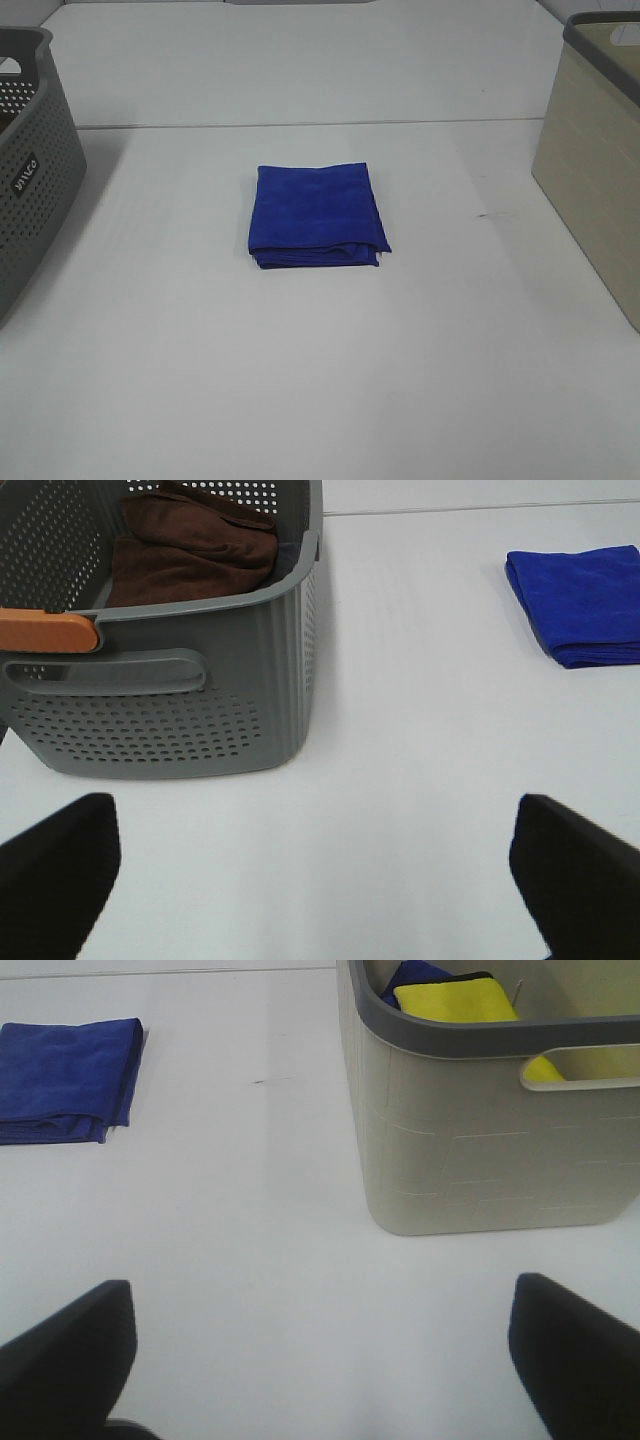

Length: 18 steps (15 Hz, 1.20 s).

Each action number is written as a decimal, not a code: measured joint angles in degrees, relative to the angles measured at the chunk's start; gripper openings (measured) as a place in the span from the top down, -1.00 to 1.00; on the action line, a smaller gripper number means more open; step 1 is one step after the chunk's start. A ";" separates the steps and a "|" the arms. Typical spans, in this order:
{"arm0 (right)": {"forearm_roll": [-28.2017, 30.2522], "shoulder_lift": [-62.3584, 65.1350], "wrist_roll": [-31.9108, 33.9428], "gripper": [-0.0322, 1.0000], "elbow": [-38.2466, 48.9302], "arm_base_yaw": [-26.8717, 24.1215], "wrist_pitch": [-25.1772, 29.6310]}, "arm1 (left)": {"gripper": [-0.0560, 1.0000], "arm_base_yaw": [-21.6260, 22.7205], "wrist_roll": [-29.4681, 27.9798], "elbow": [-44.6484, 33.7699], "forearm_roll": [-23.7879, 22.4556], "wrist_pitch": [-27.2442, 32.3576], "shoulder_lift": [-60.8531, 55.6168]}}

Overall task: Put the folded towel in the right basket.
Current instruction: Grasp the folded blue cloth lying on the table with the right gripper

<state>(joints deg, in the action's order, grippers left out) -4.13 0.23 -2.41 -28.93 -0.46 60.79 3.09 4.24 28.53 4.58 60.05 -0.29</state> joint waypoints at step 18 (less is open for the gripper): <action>0.00 0.00 0.06 -0.92 0.00 0.00 0.00 | -0.98 0.00 0.00 0.00 0.00 0.00 0.00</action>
<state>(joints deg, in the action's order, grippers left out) -4.13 0.23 -2.35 -28.93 -0.46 60.79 3.09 4.24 28.53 4.58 60.05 -0.29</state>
